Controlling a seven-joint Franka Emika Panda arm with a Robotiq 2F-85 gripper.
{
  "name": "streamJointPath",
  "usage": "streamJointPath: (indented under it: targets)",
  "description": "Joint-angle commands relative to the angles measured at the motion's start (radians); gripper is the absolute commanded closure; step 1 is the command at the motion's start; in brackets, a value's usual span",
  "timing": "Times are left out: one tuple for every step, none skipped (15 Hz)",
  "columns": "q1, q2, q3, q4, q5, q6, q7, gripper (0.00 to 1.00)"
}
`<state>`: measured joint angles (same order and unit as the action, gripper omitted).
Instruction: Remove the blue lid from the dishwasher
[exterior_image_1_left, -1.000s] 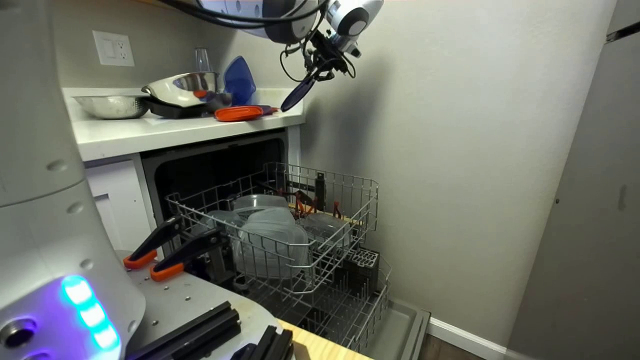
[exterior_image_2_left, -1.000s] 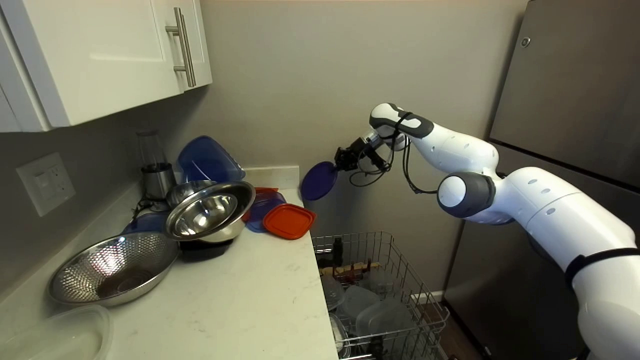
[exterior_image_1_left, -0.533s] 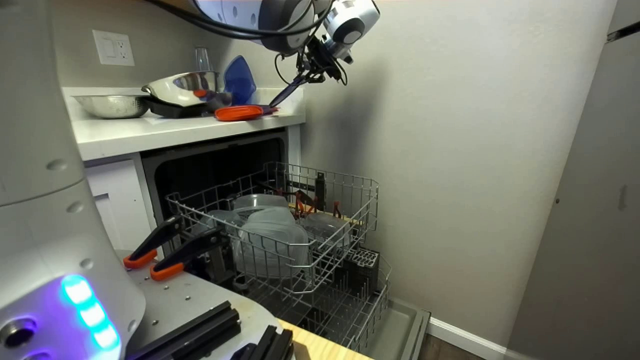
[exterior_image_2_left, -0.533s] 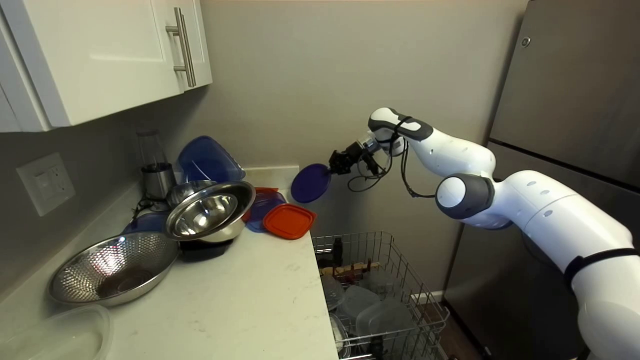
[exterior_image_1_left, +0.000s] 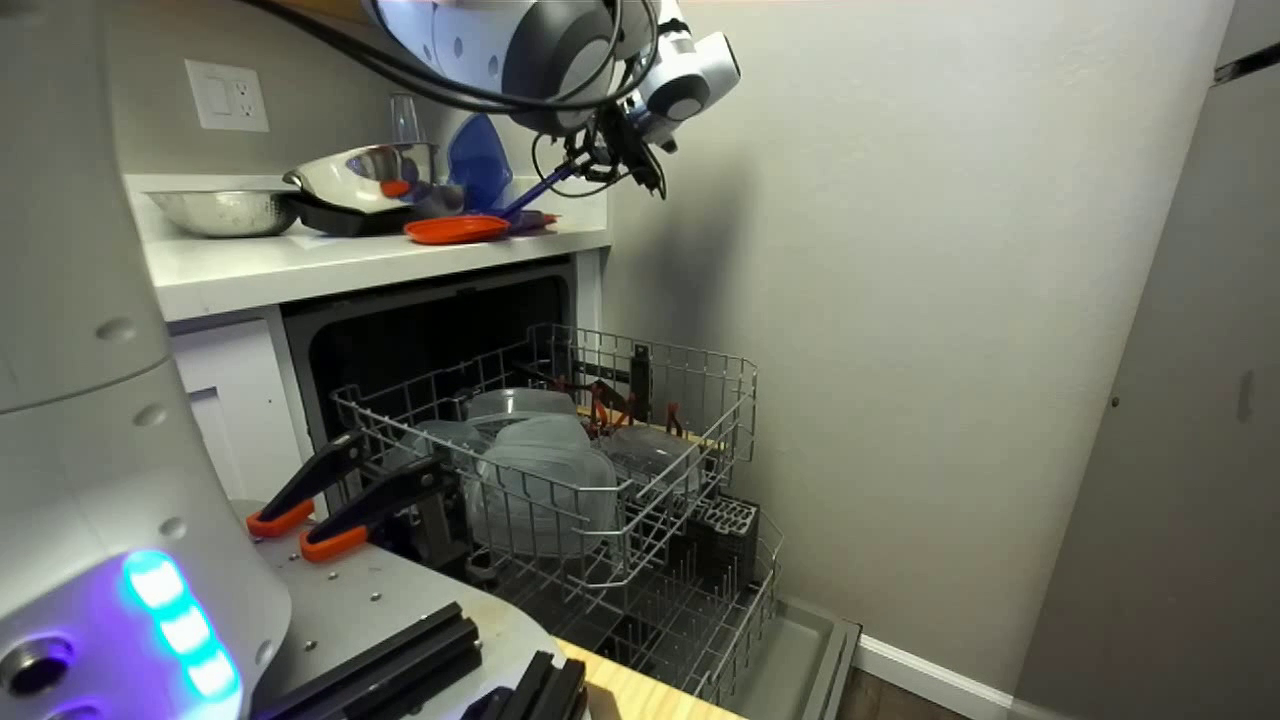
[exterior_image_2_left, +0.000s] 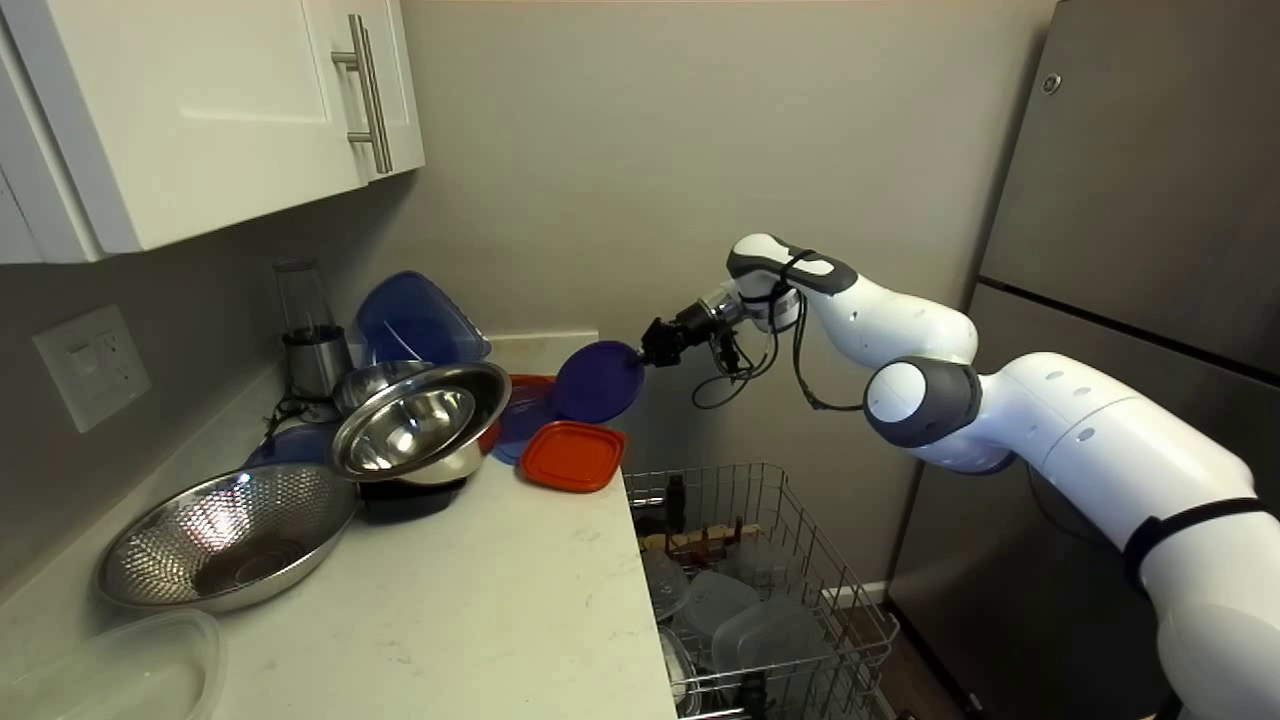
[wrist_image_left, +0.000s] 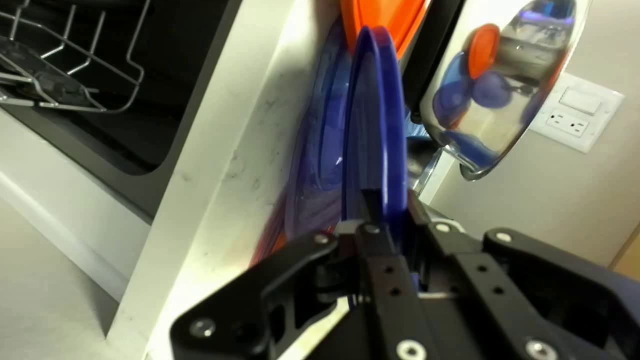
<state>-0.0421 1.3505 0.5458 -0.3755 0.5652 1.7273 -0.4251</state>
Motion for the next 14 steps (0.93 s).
streamJointPath:
  targets:
    - [-0.015,0.015,0.047,-0.031,0.029,-0.021,-0.070,0.97]
    - [-0.014,0.022,0.053,-0.035,0.026,-0.021,-0.077,0.97]
    - [-0.014,0.027,0.059,-0.038,0.024,-0.023,-0.083,0.97]
    - [-0.014,0.035,0.068,-0.040,0.025,-0.021,-0.092,0.97]
    - [-0.014,0.041,0.075,-0.039,0.026,-0.019,-0.099,0.97]
    - [-0.014,0.049,0.084,-0.039,0.027,-0.015,-0.109,0.97]
    - [-0.013,0.056,0.092,-0.039,0.026,-0.012,-0.118,0.97]
    - [-0.010,0.064,0.098,-0.039,0.024,-0.003,-0.130,0.97]
    - [-0.007,0.072,0.104,-0.037,0.022,0.006,-0.145,0.97]
    - [0.001,0.088,0.114,-0.030,0.024,0.032,-0.178,0.97]
    - [0.003,0.096,0.122,-0.028,0.025,0.046,-0.200,0.97]
    - [0.009,0.108,0.133,-0.025,0.029,0.077,-0.221,0.97]
    - [0.013,0.115,0.141,-0.028,0.028,0.094,-0.234,0.97]
    - [0.017,0.121,0.148,-0.032,0.025,0.111,-0.245,0.97]
